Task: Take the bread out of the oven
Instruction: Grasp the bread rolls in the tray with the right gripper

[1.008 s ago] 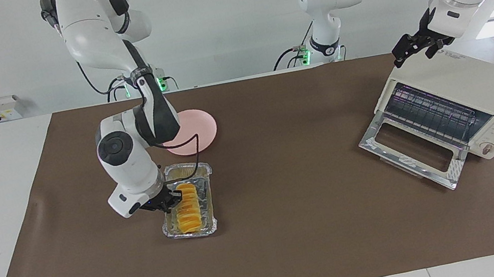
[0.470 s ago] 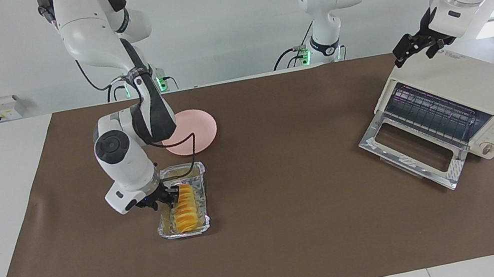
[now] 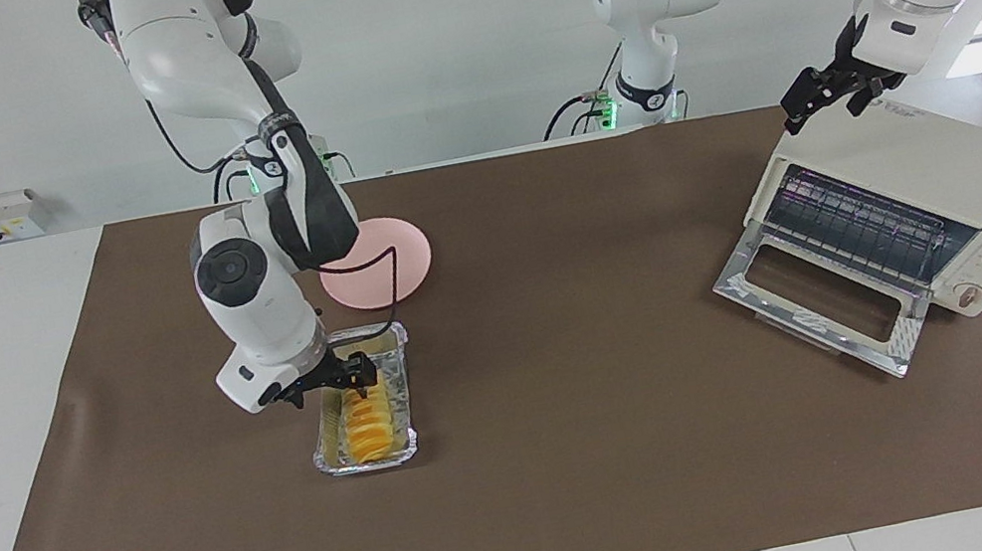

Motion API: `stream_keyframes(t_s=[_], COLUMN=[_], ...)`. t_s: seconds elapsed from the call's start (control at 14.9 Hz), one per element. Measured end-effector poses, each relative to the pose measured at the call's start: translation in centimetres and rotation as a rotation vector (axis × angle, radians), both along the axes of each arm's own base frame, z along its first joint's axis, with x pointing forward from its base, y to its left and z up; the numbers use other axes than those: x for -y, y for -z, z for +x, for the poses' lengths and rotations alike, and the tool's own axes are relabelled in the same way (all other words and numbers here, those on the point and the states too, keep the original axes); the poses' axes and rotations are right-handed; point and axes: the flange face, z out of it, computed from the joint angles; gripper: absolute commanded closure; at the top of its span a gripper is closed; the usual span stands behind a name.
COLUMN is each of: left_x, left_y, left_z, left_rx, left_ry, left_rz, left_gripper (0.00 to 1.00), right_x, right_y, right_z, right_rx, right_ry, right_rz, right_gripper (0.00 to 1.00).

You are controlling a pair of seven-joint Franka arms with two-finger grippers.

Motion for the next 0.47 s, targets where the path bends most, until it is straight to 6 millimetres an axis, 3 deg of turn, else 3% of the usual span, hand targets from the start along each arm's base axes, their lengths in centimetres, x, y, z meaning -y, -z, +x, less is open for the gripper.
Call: stream_keyframes(t_s=[0.47], left_x=[0.0], left_y=[0.0], left_z=[0.0], left_rx=[0.000], left_ry=[0.000], left_rz=[0.000], left_gripper=[0.00], right_x=[-2.0], right_y=[3.4], right_z=[-0.2], right_rx=[0.022], right_ry=[0.013], right_rz=[0.006], right_gripper=[0.04])
